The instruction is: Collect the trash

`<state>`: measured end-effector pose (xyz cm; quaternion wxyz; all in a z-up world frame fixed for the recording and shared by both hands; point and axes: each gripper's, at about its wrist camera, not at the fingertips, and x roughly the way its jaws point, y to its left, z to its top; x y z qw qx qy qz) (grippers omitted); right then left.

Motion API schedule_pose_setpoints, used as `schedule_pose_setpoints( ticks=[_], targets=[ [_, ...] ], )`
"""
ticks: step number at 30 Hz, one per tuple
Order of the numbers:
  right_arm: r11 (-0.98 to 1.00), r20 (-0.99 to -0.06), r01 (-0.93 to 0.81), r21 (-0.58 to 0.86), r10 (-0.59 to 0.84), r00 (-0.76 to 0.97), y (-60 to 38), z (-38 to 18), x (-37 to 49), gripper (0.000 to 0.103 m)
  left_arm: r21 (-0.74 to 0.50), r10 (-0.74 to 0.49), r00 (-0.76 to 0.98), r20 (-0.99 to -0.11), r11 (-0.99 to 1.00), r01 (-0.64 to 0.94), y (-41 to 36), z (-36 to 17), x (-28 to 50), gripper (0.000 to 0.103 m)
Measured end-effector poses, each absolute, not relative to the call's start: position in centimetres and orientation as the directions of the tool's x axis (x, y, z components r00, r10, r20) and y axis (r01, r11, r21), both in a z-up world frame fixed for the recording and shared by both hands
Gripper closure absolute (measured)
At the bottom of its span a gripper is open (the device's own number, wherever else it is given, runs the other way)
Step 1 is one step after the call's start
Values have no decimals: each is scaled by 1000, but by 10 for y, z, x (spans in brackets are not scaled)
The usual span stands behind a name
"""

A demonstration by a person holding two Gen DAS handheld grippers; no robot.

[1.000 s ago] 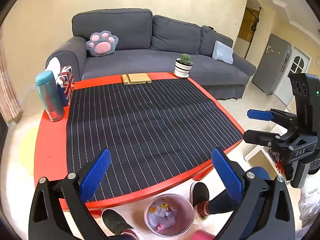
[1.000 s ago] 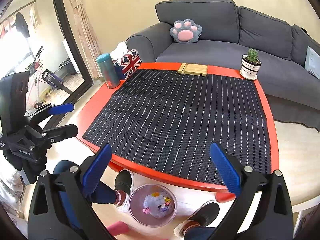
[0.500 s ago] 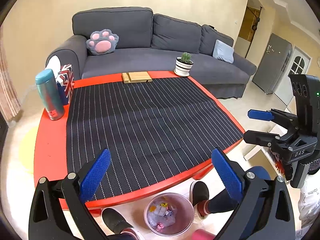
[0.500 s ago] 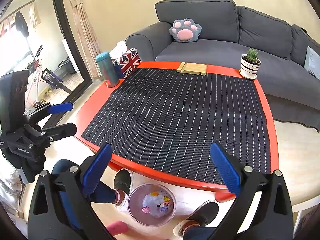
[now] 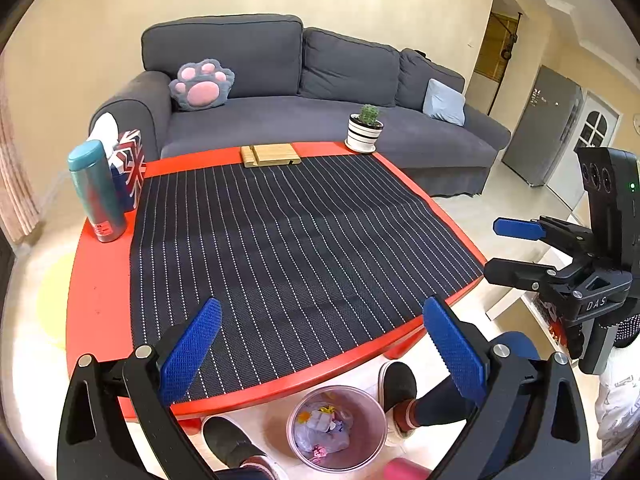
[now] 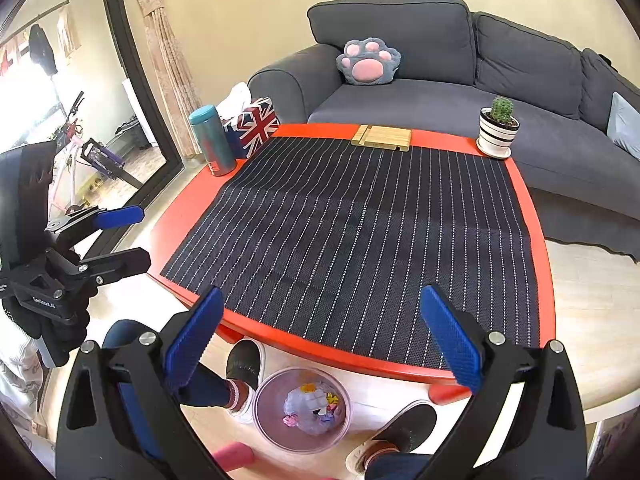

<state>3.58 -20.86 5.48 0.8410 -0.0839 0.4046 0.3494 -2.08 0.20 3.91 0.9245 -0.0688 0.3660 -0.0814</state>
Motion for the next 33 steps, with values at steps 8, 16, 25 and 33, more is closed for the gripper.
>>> schedule_pose_setpoints(
  ticks=[8,16,25,33],
  targets=[
    [742,-738,-655,142,521,429,-209,55,36,6,-186,-201,719,-666,977,101,2,39,-20,6],
    [742,-739,-655,142,520,429,-209,54,36,6,-188,-206,719,-664,976,105,0,39,-19,6],
    [743,-740,-654,142,518,429,-210,53,37,6,-188,-209,719,-663,976,110,-1,40,-19,6],
    [744,-739,-653,143,519,429,-209,52,37,6,-190,-210,719,-663,976,109,0,41,-19,6]
  ],
)
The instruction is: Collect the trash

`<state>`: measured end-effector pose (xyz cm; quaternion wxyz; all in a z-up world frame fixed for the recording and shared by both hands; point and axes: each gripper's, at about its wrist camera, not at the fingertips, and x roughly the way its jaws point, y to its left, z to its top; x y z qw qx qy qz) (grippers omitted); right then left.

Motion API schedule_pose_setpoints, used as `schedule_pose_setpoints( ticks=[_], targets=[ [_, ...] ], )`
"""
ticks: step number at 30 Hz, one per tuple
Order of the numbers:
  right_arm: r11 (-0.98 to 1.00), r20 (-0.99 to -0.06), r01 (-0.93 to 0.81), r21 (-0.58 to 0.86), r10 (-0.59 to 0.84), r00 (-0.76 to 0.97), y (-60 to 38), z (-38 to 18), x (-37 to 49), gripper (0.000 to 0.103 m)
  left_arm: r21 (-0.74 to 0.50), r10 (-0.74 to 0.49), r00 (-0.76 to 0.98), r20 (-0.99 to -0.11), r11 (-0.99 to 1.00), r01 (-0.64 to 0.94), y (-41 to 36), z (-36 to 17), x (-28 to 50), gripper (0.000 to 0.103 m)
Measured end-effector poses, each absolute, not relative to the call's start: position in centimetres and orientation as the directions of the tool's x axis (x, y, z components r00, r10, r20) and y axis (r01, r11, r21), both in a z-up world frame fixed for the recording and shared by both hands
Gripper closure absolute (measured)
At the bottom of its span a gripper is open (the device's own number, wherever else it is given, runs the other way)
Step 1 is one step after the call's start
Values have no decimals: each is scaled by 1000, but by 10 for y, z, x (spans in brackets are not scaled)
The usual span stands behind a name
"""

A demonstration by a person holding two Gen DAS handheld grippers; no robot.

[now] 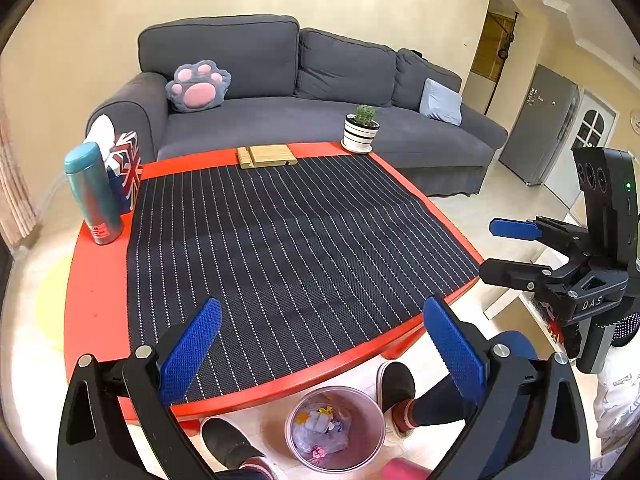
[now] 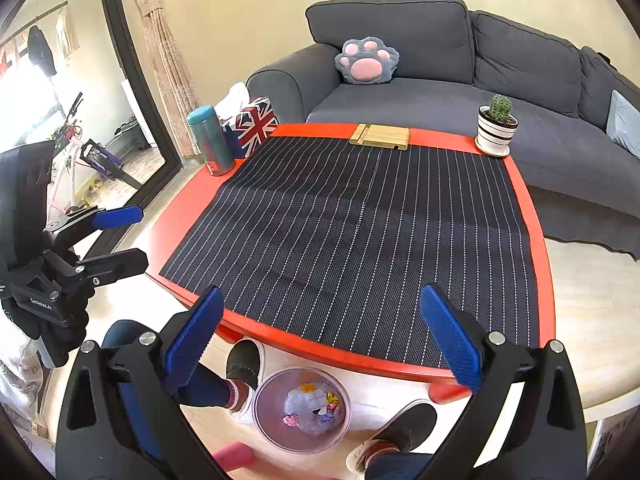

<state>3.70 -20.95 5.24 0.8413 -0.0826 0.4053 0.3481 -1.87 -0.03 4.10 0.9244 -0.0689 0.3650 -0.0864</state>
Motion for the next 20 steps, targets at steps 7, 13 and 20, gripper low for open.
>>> schedule_pose_setpoints(
  ticks=[7,13,20],
  targets=[
    [744,-739,-652,143,519,430,-210,52,37,6,-189,-210,719,-663,976,111,-1,41,-19,6],
    [744,-739,-653,143,519,429,-210,52,37,6,-183,-211,722,-659,976,118,-1,43,-18,6],
    [744,-739,-653,143,519,429,-210,53,37,6,-180,-207,718,-665,977,115,-1,42,-17,6]
  ],
)
